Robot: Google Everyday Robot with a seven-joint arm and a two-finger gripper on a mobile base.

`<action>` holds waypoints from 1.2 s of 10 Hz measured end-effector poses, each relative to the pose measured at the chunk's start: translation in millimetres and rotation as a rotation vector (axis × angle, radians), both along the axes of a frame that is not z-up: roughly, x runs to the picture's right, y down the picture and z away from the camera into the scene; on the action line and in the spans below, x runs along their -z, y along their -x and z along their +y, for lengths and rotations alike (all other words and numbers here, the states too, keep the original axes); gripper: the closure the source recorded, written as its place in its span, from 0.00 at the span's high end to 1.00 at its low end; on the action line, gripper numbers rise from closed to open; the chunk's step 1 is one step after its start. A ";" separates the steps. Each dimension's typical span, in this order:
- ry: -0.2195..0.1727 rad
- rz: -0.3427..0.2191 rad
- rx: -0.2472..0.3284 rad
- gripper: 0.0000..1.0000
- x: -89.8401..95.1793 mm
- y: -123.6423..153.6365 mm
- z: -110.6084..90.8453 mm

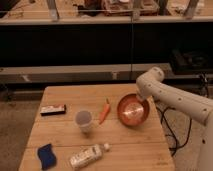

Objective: Drag the ceramic bowl in a circle

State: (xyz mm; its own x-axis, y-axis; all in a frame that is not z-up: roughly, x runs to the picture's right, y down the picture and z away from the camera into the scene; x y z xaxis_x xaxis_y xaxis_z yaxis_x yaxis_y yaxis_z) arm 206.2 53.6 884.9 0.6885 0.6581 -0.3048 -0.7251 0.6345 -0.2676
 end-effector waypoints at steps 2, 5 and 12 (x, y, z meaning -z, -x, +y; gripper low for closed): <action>0.081 -0.130 0.062 0.00 -0.6 44.4 10.0; 0.192 -0.244 0.166 0.00 24.8 101.5 38.3; 0.190 -0.103 0.137 0.00 94.5 49.0 134.4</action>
